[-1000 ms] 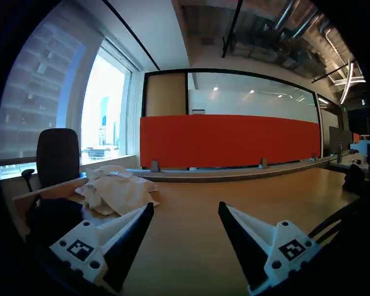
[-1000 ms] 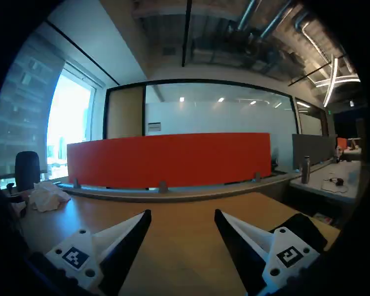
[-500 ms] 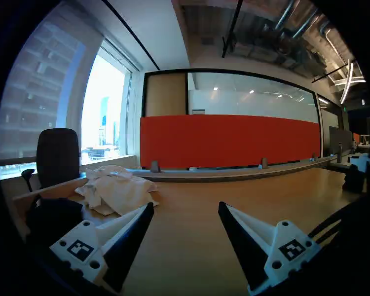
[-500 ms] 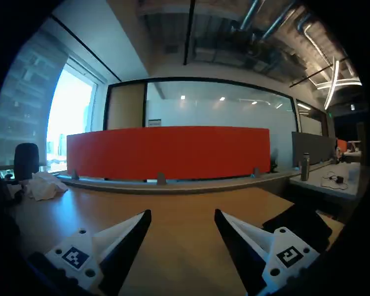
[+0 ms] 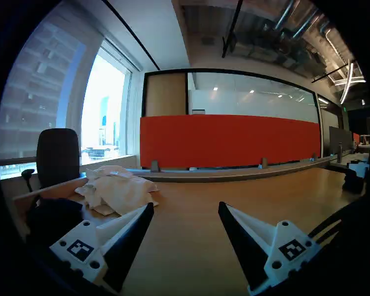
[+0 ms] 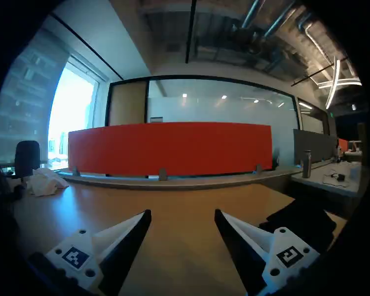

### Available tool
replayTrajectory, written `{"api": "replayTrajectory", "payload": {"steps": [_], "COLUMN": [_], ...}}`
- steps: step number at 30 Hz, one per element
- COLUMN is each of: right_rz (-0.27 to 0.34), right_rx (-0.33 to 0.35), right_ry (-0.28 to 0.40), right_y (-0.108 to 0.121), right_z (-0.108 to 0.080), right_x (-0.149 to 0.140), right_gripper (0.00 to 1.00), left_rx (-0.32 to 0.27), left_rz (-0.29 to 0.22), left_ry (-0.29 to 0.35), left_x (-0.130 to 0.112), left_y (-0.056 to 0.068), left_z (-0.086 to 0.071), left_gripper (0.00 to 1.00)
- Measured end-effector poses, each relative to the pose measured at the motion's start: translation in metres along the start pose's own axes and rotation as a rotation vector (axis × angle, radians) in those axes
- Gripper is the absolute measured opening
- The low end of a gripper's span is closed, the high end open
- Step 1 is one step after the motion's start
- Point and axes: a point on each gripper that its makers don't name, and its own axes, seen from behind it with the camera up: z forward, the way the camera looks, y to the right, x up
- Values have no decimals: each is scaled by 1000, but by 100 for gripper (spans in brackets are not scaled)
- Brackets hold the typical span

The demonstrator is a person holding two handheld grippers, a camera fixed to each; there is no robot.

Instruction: Fold towel

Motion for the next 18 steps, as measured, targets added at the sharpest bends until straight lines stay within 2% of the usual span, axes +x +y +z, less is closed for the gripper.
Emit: {"api": "replayTrajectory", "payload": {"steps": [18], "right_rz": [-17], "right_rx": [4], "right_ry": [6], "right_y": [-6], "right_z": [-4], "right_x": [3], "right_gripper": [99], "left_rx": [0], "left_rz": [0], "left_ry": [0], "left_x": [0], "left_y": [-1], "left_z": [0], "left_gripper": [97]}}
